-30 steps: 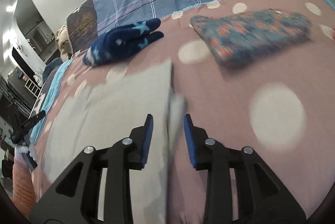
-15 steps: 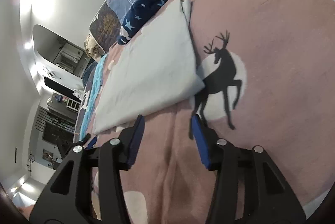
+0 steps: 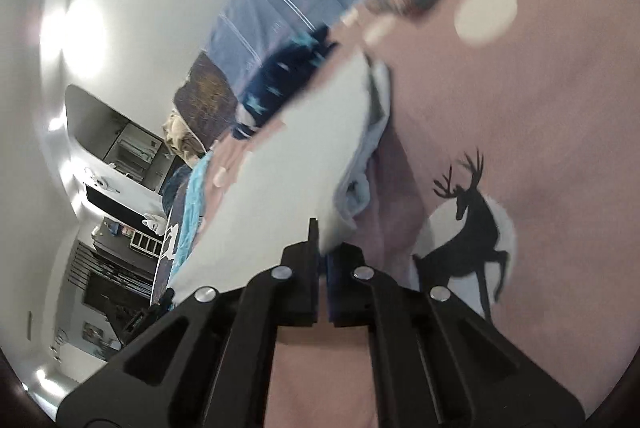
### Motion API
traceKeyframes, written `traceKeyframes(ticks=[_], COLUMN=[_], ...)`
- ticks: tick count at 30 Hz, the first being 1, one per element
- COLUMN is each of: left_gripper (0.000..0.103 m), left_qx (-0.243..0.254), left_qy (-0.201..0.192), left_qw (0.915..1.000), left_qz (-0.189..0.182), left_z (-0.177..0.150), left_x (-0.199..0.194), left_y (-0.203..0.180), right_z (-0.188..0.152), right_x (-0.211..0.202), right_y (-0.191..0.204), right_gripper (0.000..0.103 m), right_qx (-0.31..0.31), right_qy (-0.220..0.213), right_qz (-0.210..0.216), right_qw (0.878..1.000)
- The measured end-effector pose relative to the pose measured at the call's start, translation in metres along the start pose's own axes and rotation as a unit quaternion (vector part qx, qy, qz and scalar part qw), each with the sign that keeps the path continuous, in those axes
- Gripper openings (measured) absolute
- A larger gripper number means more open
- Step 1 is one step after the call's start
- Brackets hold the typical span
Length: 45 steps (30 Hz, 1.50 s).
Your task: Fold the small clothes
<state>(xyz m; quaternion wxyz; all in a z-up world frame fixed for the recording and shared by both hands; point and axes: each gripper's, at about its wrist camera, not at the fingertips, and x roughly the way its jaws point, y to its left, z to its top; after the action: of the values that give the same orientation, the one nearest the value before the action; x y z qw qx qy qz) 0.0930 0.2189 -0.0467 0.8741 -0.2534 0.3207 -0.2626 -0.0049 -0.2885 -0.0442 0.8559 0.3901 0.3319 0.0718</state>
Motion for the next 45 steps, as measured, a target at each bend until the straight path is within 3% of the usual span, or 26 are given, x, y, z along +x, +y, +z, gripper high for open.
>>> traceKeyframes(ticks=[3,6,9,10,11,12,13,15,17,19,21,22,23,24,25,27,30,33,36,38,39,41,42,44,45], left_gripper=[0.0,0.0,0.0,0.012,0.039,0.048,0.05,0.052,0.052,0.053,0.053,0.041,0.009,0.002,0.002,0.001,0.001,0.001,0.002,0.005,0.007,0.015,0.019,0.045,0.05], left_qx=[0.018,-0.018,-0.044,-0.042,-0.034,-0.025,-0.015,-0.016,-0.043,-0.07,-0.11,-0.135,-0.143,-0.15,-0.157,-0.143,-0.083,-0.023,0.018,0.003,-0.009,-0.023,-0.019,0.001,0.021], left_qy=[-0.001,0.016,0.023,0.024,0.03,0.035,0.039,0.076,0.098,0.078,0.065,0.058,0.056,0.055,0.052,0.033,-0.004,0.013,0.069,0.1,0.105,0.086,0.065,0.03,0.02], left_qw=[0.9987,0.9977,0.9946,0.9949,0.9958,0.9961,0.9955,0.9928,0.99,0.9919,0.9913,0.9892,0.9881,0.9871,0.9862,0.9891,0.9964,0.9997,0.9969,0.993,0.9913,0.9899,0.9901,0.9932,0.9942], left_qz=[0.047,0.063,0.091,0.089,0.079,0.077,0.086,0.091,0.092,0.072,0.032,0.002,-0.007,-0.014,-0.012,-0.013,-0.013,-0.002,0.035,0.063,0.079,0.111,0.123,0.112,0.104], left_z=[-0.012,-0.031,-0.036,-0.034,-0.03,-0.027,-0.026,-0.029,-0.036,-0.04,-0.038,-0.036,-0.035,-0.035,-0.035,-0.031,-0.016,-0.011,-0.032,-0.054,-0.06,-0.056,-0.046,-0.019,-0.006], left_x=[-0.027,-0.035,-0.035,-0.035,-0.032,-0.028,-0.023,-0.005,0.007,0.007,0.008,0.012,0.017,0.024,0.03,0.026,-0.009,-0.028,-0.026,-0.024,-0.028,-0.033,-0.038,-0.041,-0.036], left_y=[0.004,0.032,0.049,0.048,0.044,0.04,0.036,0.035,0.043,0.05,0.059,0.065,0.067,0.068,0.068,0.055,0.02,-0.008,-0.014,0.003,0.013,0.026,0.027,0.022,0.018], right_z=[-0.019,-0.037,-0.039,-0.036,-0.033,-0.03,-0.028,-0.03,-0.036,-0.042,-0.039,-0.035,-0.03,-0.024,-0.021,-0.019,-0.01,-0.01,-0.027,-0.037,-0.037,-0.03,-0.021,-0.003,0.008], right_x=[-0.007,0.0,-0.004,-0.005,-0.008,-0.011,-0.012,-0.009,-0.001,0.007,0.015,0.02,0.025,0.036,0.046,0.05,0.013,-0.016,-0.014,-0.009,-0.01,-0.017,-0.021,-0.02,-0.017], right_y=[-0.007,-0.038,-0.06,-0.059,-0.054,-0.047,-0.042,-0.034,-0.036,-0.044,-0.045,-0.044,-0.044,-0.044,-0.046,-0.049,-0.031,-0.022,-0.032,-0.047,-0.05,-0.052,-0.047,-0.034,-0.027], right_gripper=[0.002,0.007,0.002,0.008,0.011,0.02,0.032,0.041,0.042,0.042,0.041,0.041,0.041,0.035,0.003,0.003,0.002,0.002,0.004,0.015,0.012,0.018,0.026,0.032,0.035], right_qx=[-0.015,0.01,0.052,0.045,0.03,0.007,-0.004,-0.01,0.003,0.035,0.047,0.052,0.056,0.054,0.06,0.094,0.061,0.031,0.016,0.017,0.021,0.028,0.014,-0.018,-0.033], right_qy=[0.036,0.063,0.061,0.057,0.049,0.042,0.043,0.049,0.064,0.078,0.068,0.063,0.058,0.056,0.06,0.065,0.026,0.026,0.074,0.094,0.088,0.073,0.053,0.029,0.02], right_qz=[-0.034,-0.07,-0.057,-0.06,-0.068,-0.072,-0.069,-0.054,-0.051,-0.034,-0.024,-0.018,-0.006,0.002,-0.01,-0.007,0.027,-0.001,-0.063,-0.113,-0.104,-0.109,-0.123,-0.139,-0.144], right_qw=[0.999,0.995,0.995,0.996,0.996,0.996,0.997,0.997,0.997,0.996,0.996,0.996,0.997,0.997,0.996,0.993,0.997,0.999,0.995,0.989,0.99,0.991,0.991,0.99,0.989])
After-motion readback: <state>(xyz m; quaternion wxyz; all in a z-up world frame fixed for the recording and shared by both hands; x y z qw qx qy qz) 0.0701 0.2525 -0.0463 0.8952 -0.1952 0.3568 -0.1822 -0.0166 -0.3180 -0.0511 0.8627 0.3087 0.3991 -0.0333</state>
